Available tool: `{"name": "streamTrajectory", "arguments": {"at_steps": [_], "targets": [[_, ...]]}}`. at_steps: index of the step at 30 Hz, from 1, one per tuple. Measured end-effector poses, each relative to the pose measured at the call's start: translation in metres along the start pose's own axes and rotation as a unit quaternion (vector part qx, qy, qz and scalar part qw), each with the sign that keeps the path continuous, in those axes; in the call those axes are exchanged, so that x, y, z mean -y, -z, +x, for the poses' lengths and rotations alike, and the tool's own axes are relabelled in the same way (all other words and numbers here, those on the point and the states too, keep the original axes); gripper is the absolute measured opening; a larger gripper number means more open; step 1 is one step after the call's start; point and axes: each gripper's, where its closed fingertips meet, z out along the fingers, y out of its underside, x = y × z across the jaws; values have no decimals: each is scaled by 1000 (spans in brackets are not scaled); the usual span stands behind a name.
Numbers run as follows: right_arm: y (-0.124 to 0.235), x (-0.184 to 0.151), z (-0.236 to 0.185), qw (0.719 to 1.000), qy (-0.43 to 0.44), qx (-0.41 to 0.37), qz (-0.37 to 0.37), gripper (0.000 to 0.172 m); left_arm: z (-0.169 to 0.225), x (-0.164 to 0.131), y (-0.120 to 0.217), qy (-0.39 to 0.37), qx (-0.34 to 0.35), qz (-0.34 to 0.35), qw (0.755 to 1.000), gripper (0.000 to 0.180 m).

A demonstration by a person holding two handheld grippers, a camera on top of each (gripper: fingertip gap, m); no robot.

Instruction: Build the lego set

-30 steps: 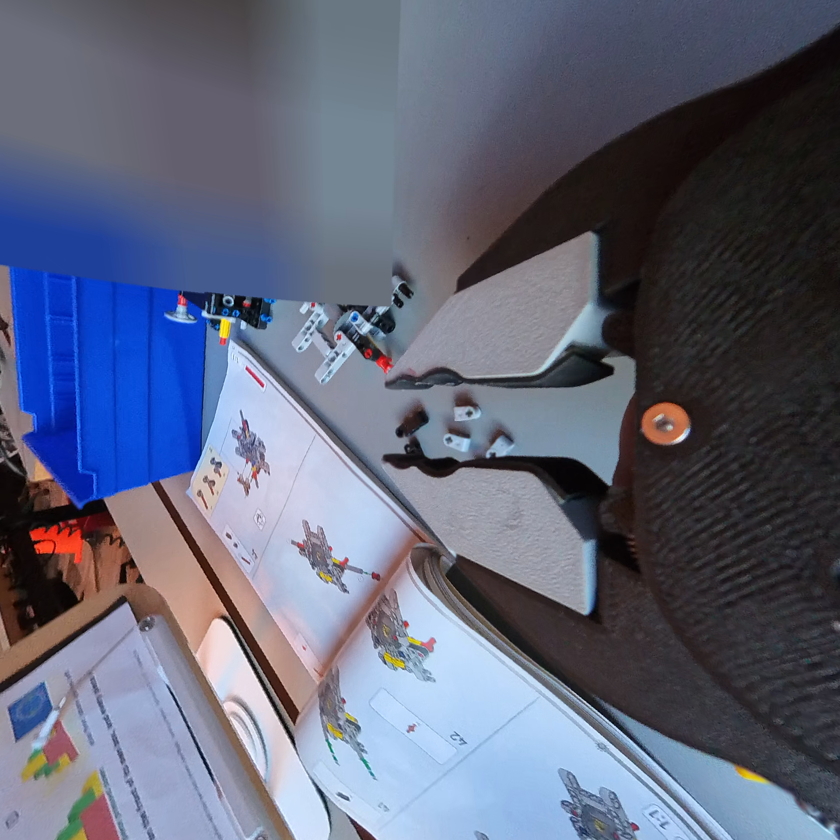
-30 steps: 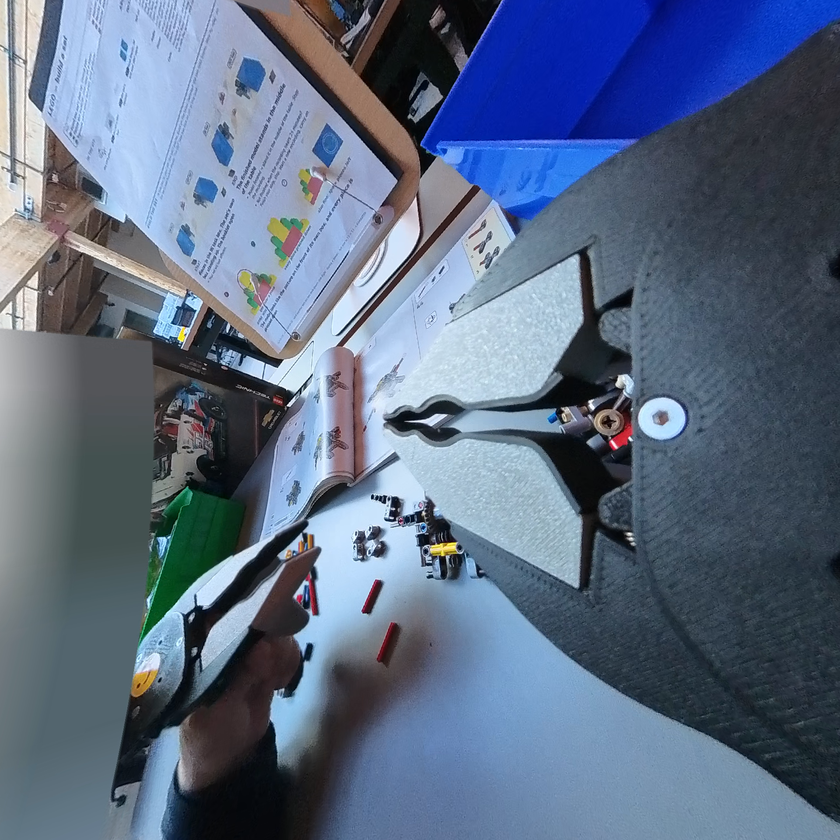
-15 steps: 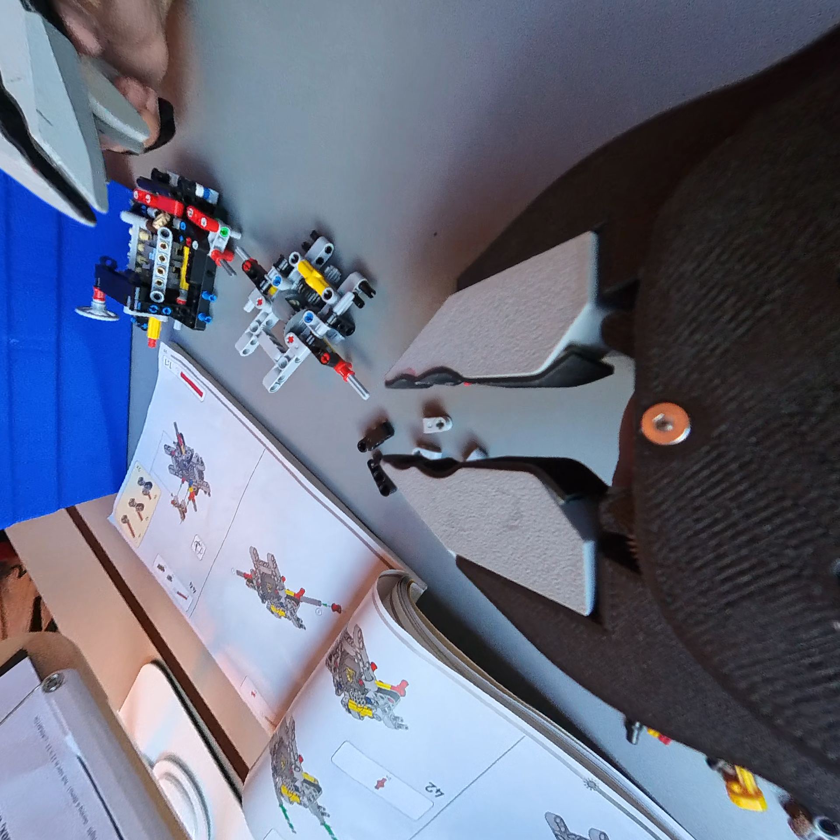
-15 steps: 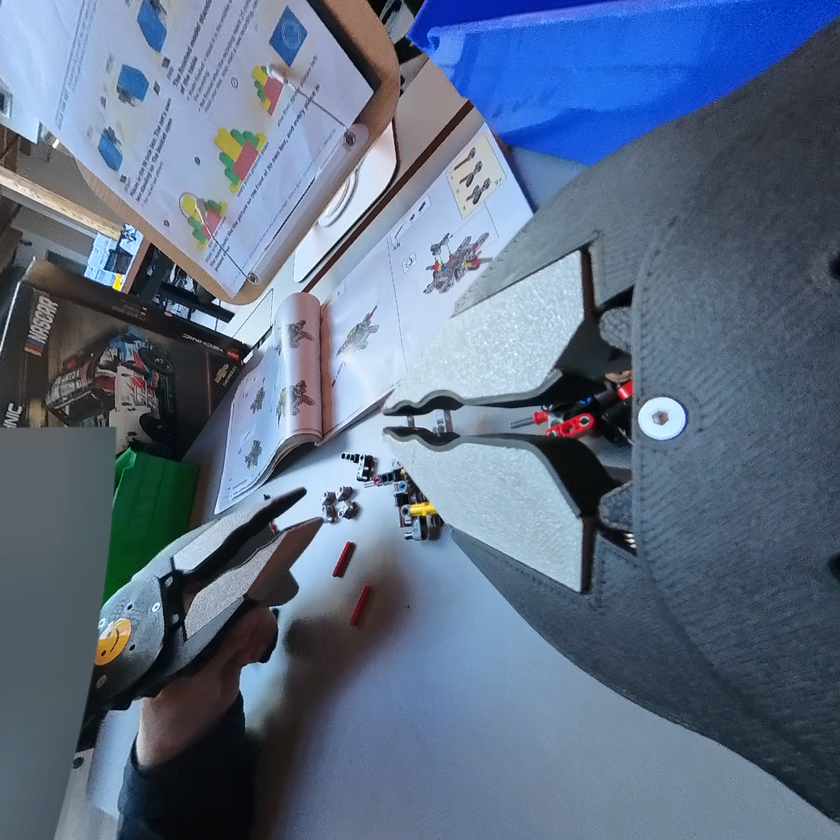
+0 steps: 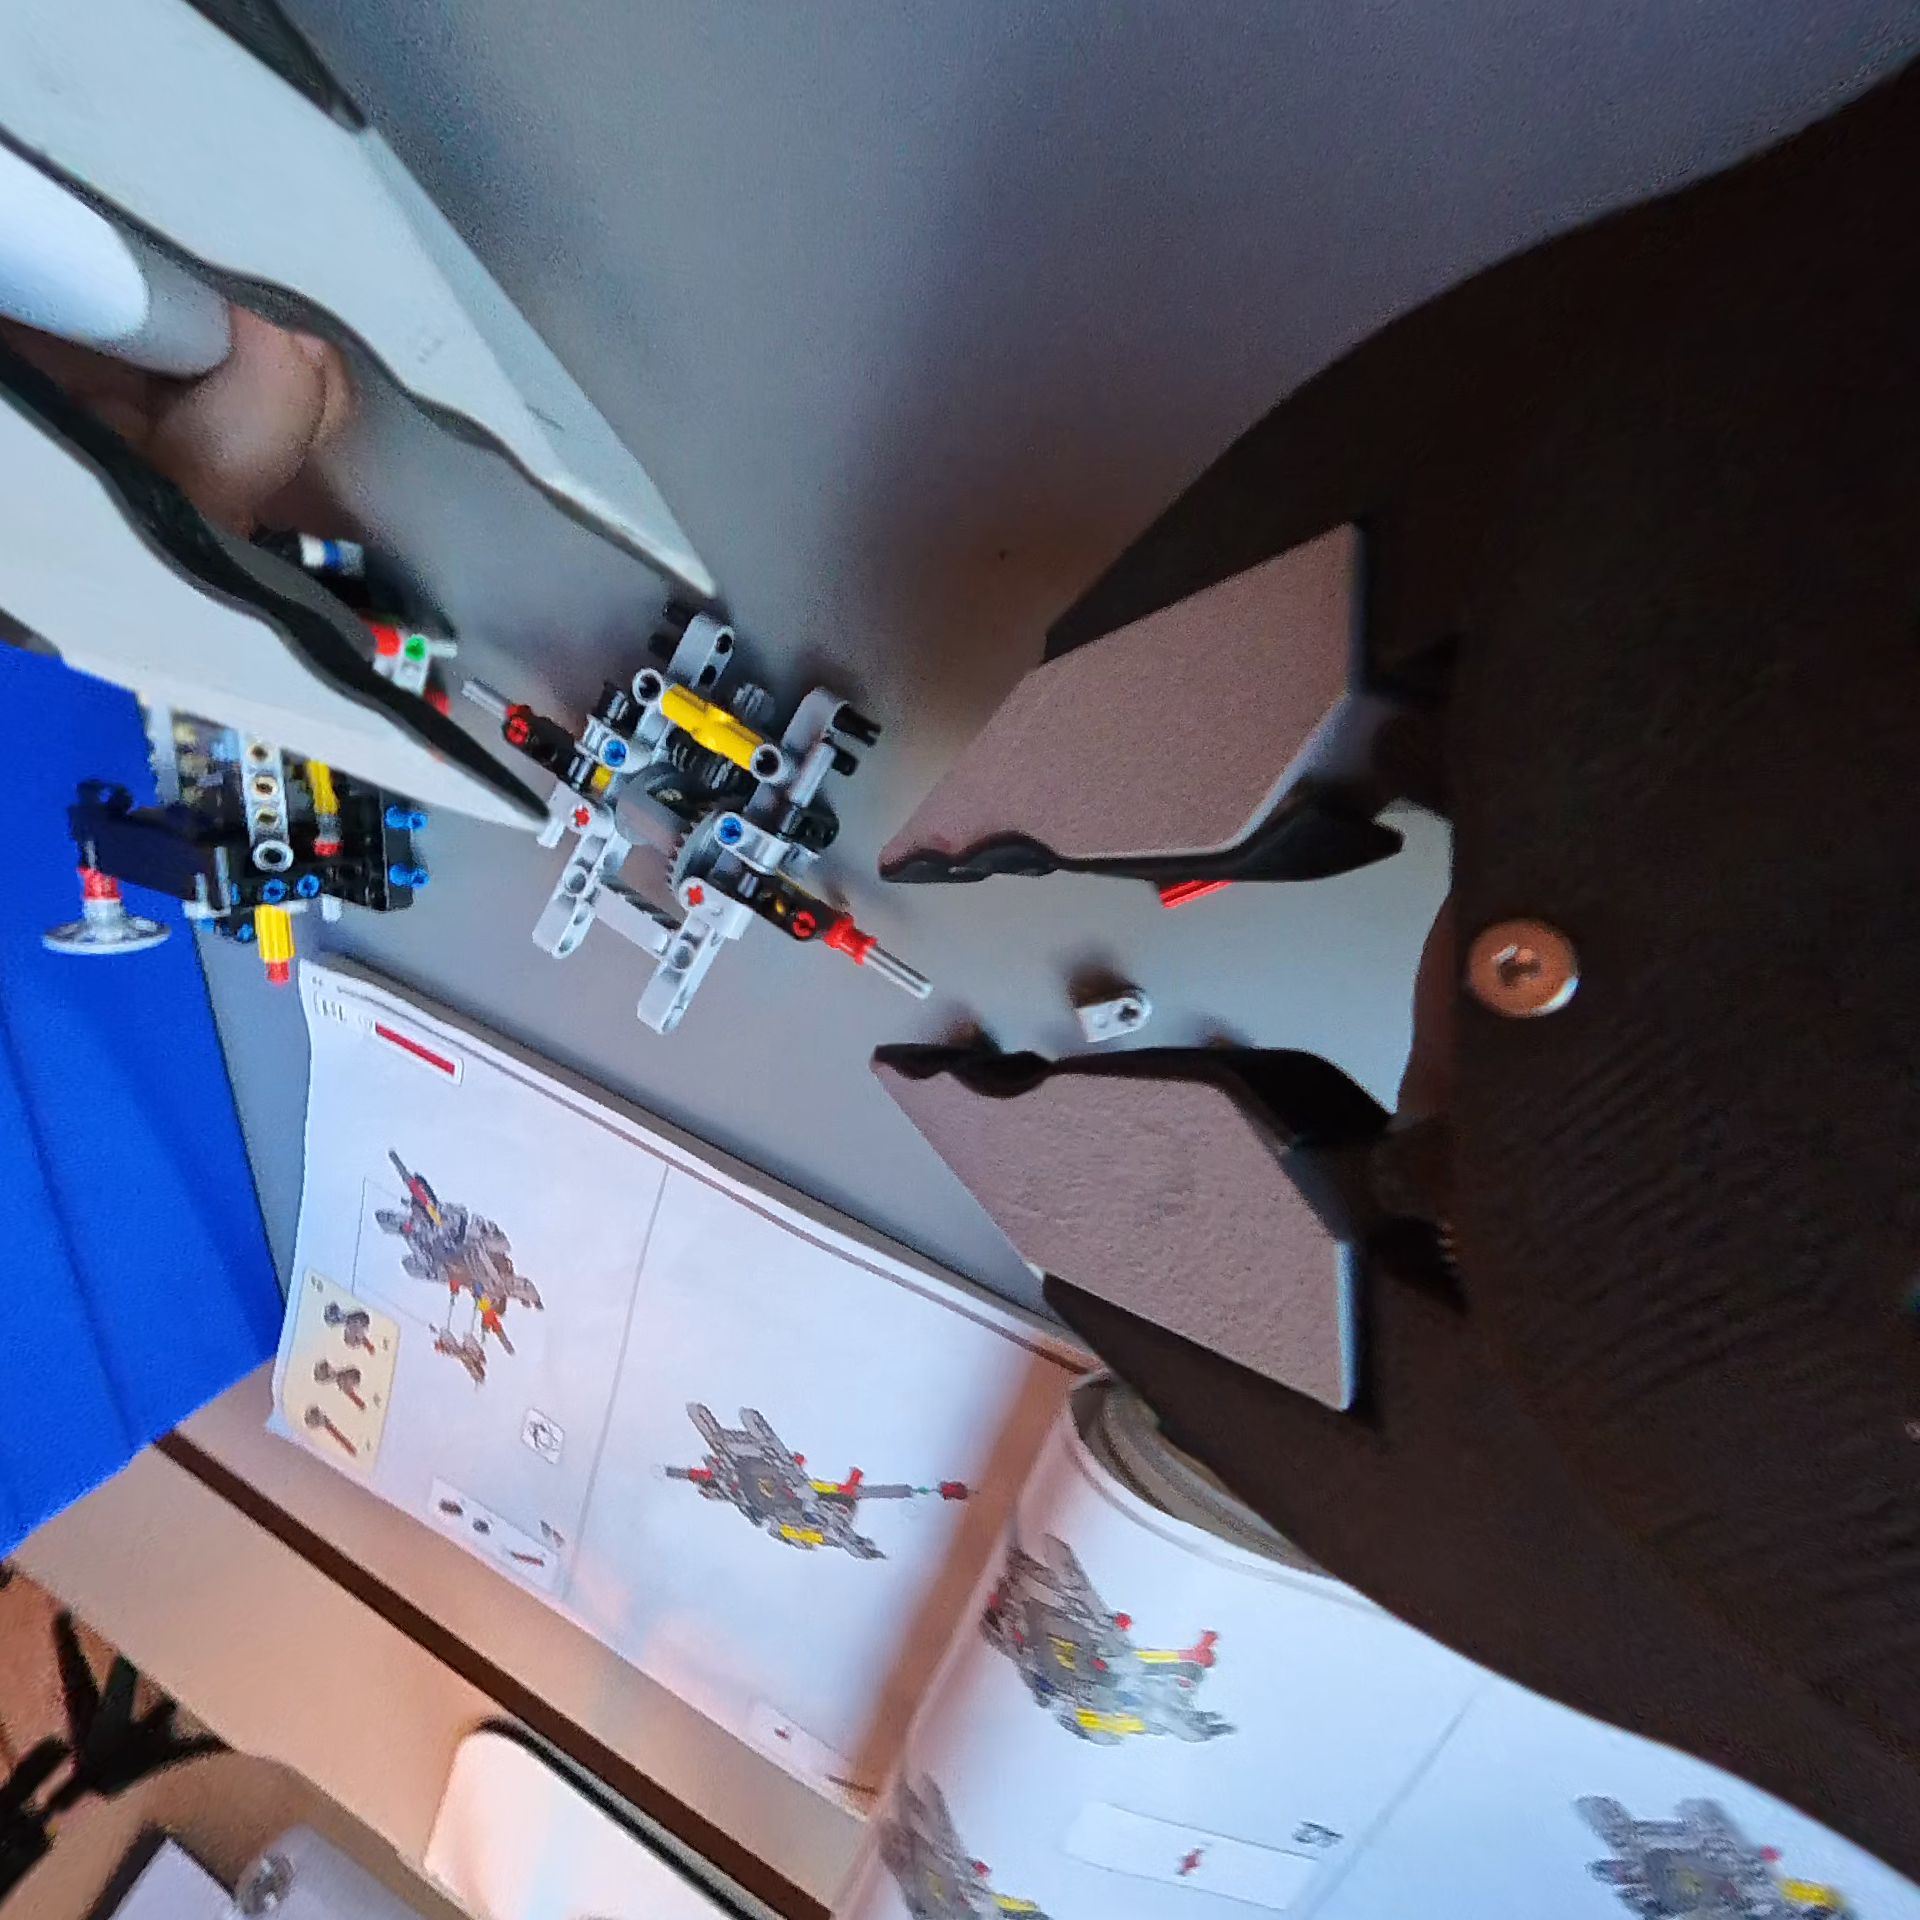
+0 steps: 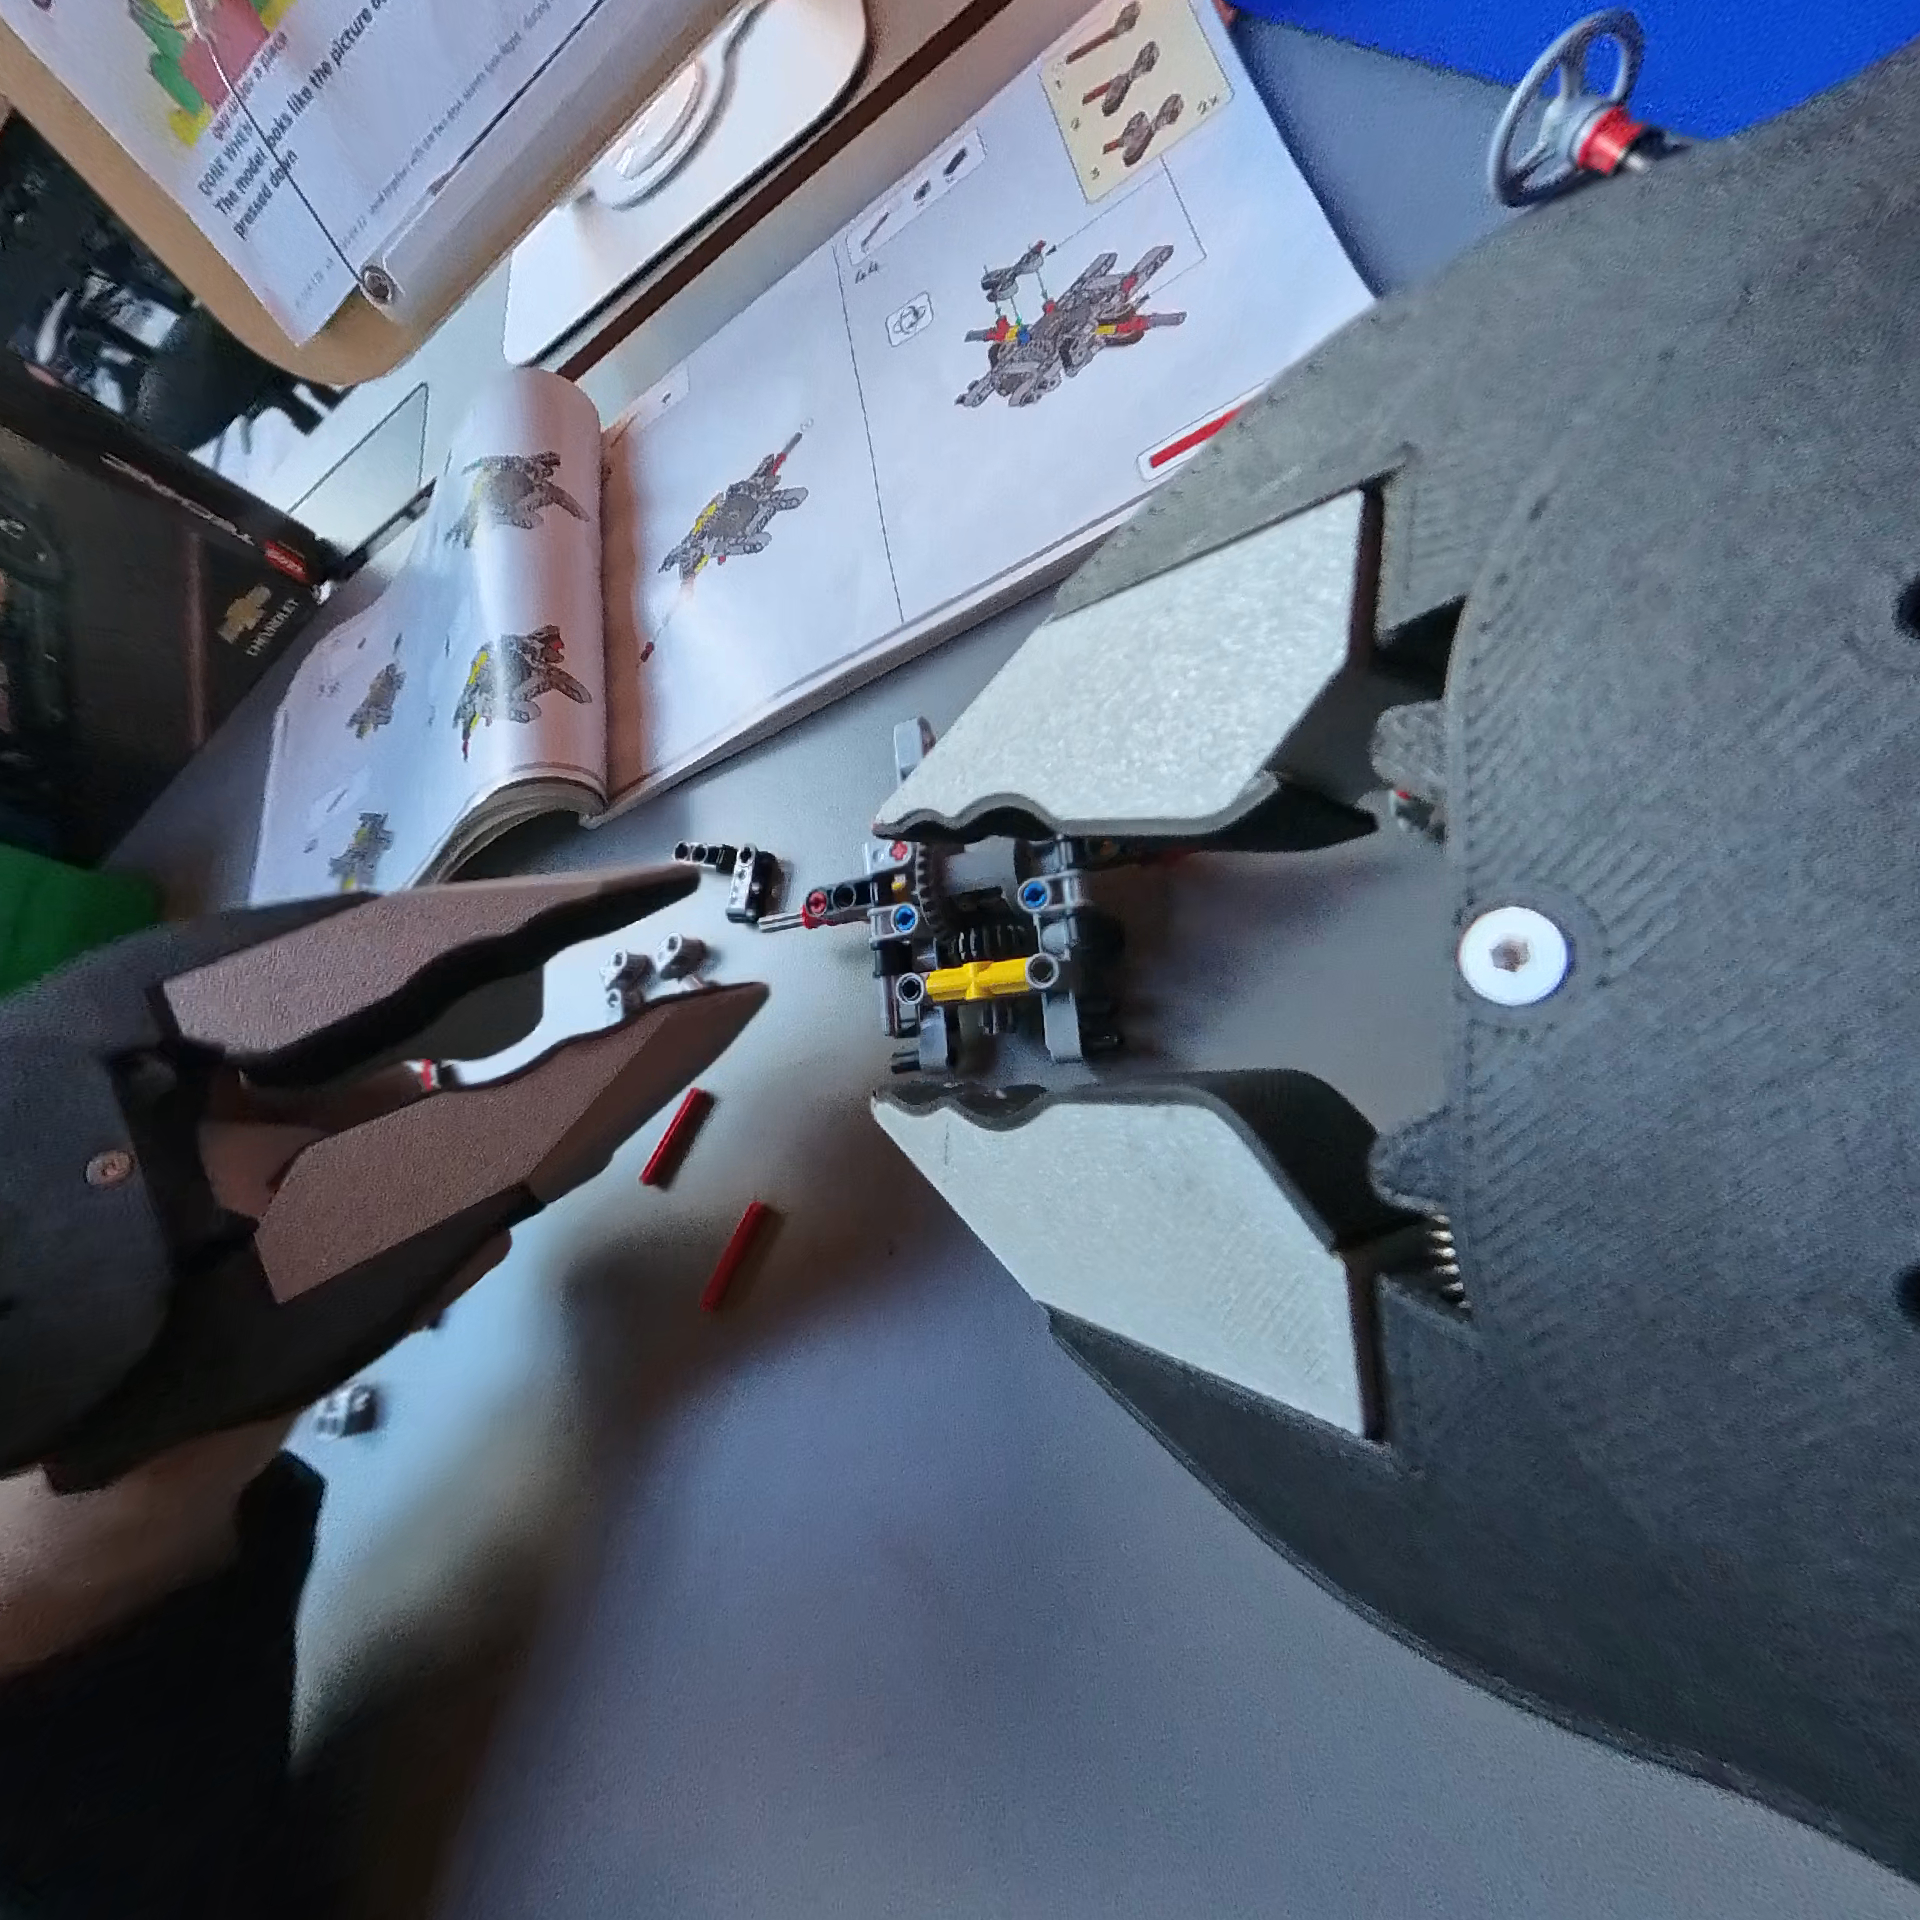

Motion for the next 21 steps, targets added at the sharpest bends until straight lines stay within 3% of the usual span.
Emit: {"name": "streamTrajectory", "arguments": {"at_steps": [7, 10, 16, 21], "targets": [[-20, -6, 0, 999, 2, -3, -46, 50, 6, 2, -27, -67, -46, -39, 996, 24], [-26, -10, 2, 998, 5, -4, -60, 51, 12, 7, -28, -79, -70, -26, 994, 12], [-35, -18, 2, 996, 10, 6, -92, 45, 17, 6, -30, -84, -90, -28, 992, 9], [-36, -18, 0, 995, 22, 12, -98, 45, 17, 5, -26, -86, -91, -26, 992, 22]]}}
